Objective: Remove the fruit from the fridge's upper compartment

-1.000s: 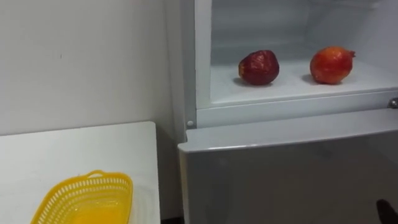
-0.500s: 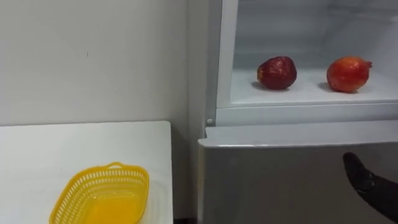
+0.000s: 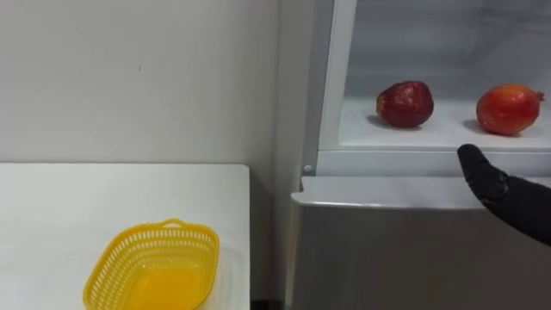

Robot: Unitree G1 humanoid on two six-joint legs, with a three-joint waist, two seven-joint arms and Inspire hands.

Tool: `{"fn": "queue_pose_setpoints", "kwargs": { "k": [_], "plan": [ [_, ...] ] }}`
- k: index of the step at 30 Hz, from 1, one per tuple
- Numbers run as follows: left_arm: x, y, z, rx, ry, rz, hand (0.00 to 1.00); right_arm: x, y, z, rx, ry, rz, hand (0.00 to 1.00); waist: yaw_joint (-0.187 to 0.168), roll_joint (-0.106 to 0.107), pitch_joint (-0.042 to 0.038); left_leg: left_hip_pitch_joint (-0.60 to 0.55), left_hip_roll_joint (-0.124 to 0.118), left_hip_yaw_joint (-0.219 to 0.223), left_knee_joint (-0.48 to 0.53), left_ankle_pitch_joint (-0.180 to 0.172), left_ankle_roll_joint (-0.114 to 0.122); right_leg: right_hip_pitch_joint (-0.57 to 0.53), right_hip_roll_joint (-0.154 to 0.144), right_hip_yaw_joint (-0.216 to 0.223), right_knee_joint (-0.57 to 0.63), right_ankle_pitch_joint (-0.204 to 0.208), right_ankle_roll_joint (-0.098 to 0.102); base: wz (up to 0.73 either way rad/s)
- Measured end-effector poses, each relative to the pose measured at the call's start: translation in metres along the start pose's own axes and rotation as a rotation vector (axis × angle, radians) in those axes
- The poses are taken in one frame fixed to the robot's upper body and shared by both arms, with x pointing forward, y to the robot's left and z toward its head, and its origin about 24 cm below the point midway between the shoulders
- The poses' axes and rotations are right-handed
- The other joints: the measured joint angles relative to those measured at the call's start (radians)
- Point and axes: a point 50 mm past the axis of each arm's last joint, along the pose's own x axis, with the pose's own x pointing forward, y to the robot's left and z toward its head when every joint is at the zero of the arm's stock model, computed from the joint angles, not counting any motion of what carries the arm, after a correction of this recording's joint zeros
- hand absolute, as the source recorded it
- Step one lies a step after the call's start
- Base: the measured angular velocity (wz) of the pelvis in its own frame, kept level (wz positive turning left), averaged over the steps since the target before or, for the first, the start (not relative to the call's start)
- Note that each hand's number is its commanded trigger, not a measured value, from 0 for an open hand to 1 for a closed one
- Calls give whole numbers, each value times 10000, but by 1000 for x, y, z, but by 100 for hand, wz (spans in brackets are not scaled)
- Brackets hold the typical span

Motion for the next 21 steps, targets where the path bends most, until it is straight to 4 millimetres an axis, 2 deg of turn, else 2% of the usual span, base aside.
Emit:
{"fn": "queue_pose_setpoints", "kwargs": {
  "k": [8,10,21],
  "plan": [
    [1,1,5,201,-38,-333,0,16,4,-25,153,848,-220,0,101,-70,3,-35,-8,-203,50,1,-1,4,-30,-196,-10,1,0,5],
    [1,1,9,265,-111,-487,0,20,3,-25,86,787,-220,0,270,-64,2,-140,-8,-278,131,1,-1,-41,-34,-235,-12,1,-1,6],
    [1,2,15,603,-330,-667,0,38,13,-25,113,535,412,0,553,-59,-13,-295,-8,-324,210,1,-3,-110,-38,-300,1,13,-16,1]
  ]
}}
